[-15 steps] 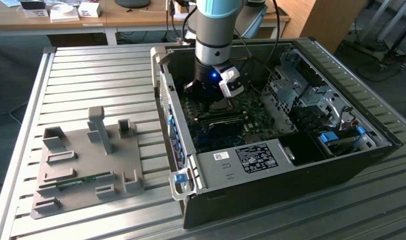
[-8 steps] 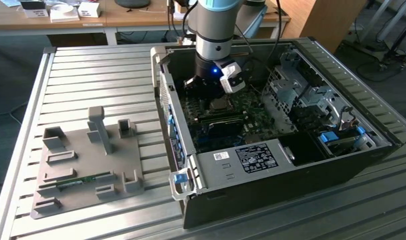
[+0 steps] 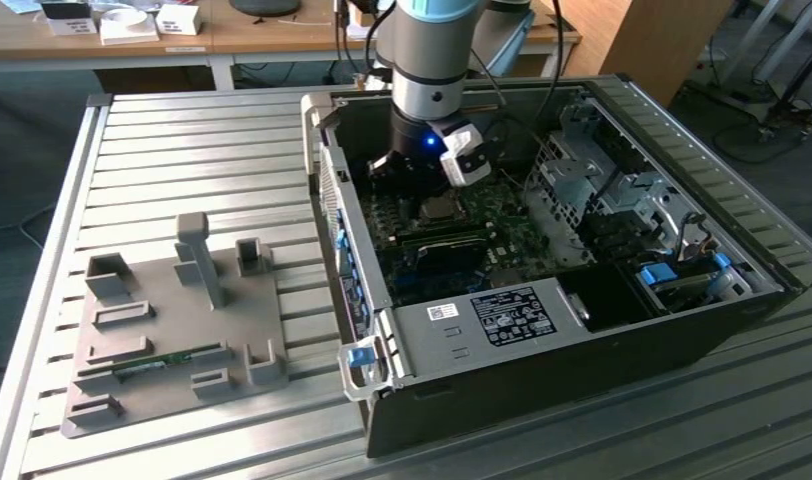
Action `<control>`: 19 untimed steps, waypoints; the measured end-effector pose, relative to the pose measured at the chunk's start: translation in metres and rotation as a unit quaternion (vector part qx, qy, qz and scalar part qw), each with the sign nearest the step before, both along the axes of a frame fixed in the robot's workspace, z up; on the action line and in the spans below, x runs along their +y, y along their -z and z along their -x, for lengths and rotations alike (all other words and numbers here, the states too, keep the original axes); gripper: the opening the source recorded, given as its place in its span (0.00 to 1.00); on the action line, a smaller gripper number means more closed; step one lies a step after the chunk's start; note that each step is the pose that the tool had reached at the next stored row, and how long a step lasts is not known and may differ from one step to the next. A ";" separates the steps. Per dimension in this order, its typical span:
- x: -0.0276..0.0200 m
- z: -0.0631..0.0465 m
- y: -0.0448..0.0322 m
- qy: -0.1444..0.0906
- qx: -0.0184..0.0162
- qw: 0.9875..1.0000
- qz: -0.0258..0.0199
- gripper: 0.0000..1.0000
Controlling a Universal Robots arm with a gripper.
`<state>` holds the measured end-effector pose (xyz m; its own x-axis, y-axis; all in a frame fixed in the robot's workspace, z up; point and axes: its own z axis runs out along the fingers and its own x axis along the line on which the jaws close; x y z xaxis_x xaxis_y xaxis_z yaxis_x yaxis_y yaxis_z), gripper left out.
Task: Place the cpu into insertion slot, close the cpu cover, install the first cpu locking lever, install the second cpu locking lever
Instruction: 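Install the second cpu locking lever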
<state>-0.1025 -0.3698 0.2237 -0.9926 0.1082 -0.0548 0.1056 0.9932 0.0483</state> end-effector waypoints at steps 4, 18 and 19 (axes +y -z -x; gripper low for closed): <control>0.0003 -0.002 0.0000 -0.002 0.000 1.000 0.000 0.11; 0.0012 -0.031 0.0008 -0.003 0.000 1.000 0.000 0.11; 0.0013 -0.034 0.0009 -0.003 0.000 1.000 0.000 0.11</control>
<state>-0.0686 -0.3685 0.2228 -0.9932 0.1027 -0.0548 0.1000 0.9938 0.0491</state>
